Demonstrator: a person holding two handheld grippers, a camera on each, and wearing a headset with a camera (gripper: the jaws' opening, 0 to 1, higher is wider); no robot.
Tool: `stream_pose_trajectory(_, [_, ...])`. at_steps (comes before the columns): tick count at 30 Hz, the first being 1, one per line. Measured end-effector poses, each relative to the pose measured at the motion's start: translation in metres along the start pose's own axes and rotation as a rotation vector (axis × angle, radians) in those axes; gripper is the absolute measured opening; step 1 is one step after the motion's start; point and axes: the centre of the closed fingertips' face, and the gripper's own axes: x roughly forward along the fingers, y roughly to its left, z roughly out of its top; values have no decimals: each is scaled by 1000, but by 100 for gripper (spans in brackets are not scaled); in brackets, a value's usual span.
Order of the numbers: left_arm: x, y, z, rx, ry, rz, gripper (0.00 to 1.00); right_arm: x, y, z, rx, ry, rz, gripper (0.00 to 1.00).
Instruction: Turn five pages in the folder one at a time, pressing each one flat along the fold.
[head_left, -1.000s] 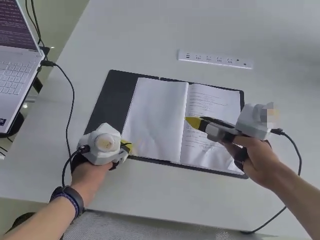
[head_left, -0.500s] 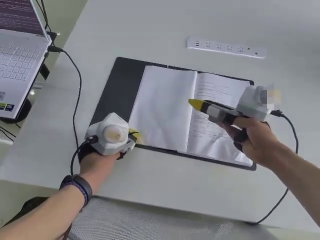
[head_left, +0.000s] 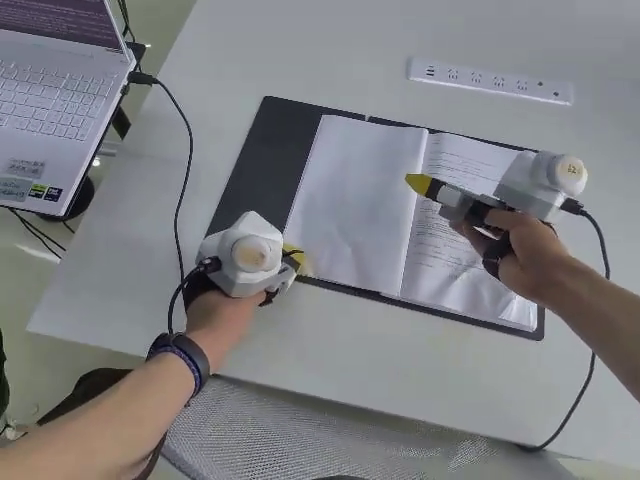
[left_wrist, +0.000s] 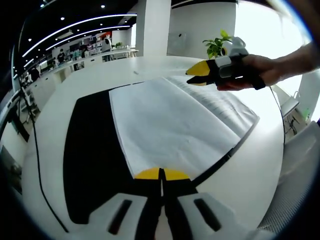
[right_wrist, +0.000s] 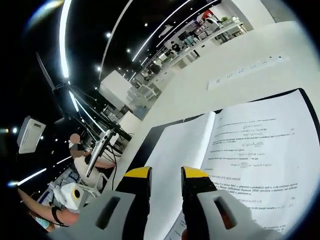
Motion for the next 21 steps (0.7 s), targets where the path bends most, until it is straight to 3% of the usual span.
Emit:
stream_pose_trajectory(6, [1, 1, -1, -21, -7, 16, 0, 11, -7, -4, 30, 14, 3, 16])
stream_pose_trajectory(8, [1, 2, -1, -24, -6, 15, 0, 17, -17, -4, 47, 22, 2, 15])
stream_pose_trajectory(13, [3, 3, -1, -33, -9, 13, 0, 20, -15, -12, 48, 38, 1, 12])
stream_pose_trajectory(17, [3, 3, -1, -32, -10, 14, 0, 17, -16, -12, 78, 26, -10, 3])
stream_pose_trajectory(21, [4, 4, -2, -47, -10, 18, 0, 16, -14, -12, 49, 29, -2, 1])
